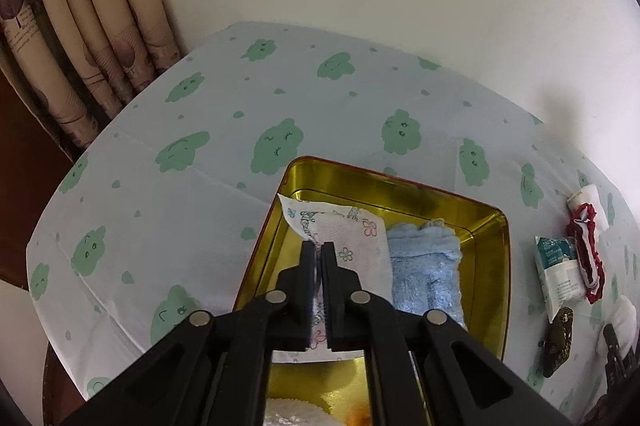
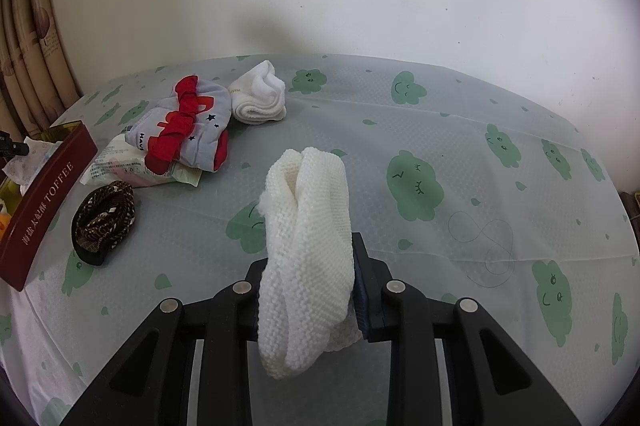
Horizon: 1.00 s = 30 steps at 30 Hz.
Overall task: Organize soft objects
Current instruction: 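Carry the wipes packet into the tin and open the left gripper while the right holds the cloth, then carry the white knitted cloth into the tin and open the right gripper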
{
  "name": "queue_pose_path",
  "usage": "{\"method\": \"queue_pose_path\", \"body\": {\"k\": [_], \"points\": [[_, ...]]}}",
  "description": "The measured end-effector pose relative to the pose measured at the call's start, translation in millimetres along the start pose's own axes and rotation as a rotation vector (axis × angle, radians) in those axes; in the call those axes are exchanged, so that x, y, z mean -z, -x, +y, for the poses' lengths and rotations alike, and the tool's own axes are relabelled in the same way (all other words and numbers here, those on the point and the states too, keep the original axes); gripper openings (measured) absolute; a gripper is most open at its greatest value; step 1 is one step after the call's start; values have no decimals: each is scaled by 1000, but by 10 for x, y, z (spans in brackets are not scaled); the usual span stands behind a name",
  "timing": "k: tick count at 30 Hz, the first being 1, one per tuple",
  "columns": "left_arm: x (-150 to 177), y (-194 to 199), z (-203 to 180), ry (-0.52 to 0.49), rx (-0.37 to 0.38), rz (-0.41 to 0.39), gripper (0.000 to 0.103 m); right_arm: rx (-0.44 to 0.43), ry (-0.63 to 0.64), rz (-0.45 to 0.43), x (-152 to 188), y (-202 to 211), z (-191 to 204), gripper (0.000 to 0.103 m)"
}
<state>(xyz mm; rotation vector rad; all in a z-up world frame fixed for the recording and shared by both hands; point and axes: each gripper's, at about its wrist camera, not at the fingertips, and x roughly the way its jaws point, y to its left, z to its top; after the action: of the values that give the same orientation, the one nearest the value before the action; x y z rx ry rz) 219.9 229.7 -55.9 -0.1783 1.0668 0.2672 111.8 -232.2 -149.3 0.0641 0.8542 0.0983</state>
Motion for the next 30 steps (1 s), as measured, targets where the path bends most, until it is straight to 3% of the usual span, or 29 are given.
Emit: {"method": "queue_pose_path", "body": {"k": [6,8,10,17,23,30], "points": [[14,19,52,17,2,8,16,-1,1,1,3,-4,2,26],[25,64,55,15,5,-3,27,1,1,3,7,-7,1,26],[46,148,40,-2,2,-31,30,3,2,4,17,-6,-2,26],[161,475,-3,-44,-8,-111,33,12,11,7,15,-25,16,26],[442,723,29,-68,-74,-167,38,8,10,11,10,-35,11,26],[800,872,313,-10,-110,-204,38,46,49,9,14,-22,78,25]]}}
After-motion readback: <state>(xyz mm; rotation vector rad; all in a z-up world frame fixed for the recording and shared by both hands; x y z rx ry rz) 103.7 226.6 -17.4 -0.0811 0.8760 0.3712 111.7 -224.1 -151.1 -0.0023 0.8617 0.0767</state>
